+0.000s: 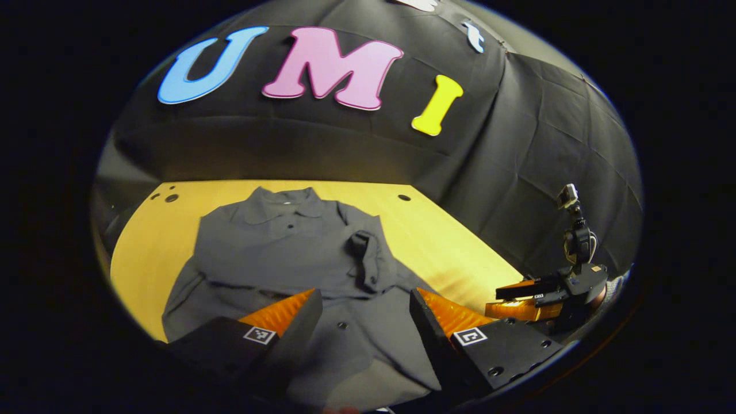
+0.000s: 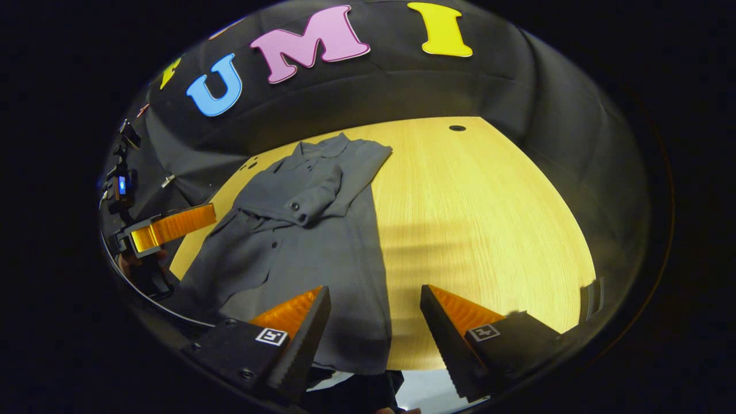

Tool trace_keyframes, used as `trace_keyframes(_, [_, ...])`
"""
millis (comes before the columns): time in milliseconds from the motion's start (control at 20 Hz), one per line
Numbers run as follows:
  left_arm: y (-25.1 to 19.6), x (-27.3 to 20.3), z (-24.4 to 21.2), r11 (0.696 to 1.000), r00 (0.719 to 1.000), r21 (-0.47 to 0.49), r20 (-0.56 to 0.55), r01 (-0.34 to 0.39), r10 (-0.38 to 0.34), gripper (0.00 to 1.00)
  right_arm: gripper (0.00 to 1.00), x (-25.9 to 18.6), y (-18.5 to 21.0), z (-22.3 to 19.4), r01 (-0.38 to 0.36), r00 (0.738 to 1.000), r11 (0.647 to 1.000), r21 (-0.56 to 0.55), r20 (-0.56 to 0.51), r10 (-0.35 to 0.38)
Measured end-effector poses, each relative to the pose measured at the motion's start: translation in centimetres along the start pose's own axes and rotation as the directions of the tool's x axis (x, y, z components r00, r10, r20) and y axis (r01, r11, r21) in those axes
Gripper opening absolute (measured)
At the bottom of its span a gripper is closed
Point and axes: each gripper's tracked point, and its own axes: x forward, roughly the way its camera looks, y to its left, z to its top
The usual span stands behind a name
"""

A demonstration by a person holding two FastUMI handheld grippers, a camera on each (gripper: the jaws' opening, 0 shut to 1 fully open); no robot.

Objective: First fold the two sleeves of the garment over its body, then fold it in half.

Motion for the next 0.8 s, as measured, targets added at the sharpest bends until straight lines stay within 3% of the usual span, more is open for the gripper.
trace_keyframes(200, [6.1, -4.5, -2.9, 0.992, 0.992, -0.051, -0.037, -0.120, 0.118, 0.96, 0.97, -0.3, 0.6, -2.3, 0.027, 0.999, 1.000, 0.006, -0.038, -0.027])
trace_keyframes(500, [16.2, -9.2, -7.3, 0.946, 0.946, -0.083, -0.108, -0.314, 0.304, 0.96, 0.98, 0.5, 0.8, -4.6, 0.072, 0.994, 0.997, 0.035, -0.086, -0.069])
trace_keyframes(800, [21.3, -11.8, -14.1, 0.918, 0.887, -0.007, -0.260, -0.397, 0.382, 0.96, 0.97, 1.4, 1.7, -5.8, 0.079, 0.990, 0.996, 0.040, -0.116, -0.073])
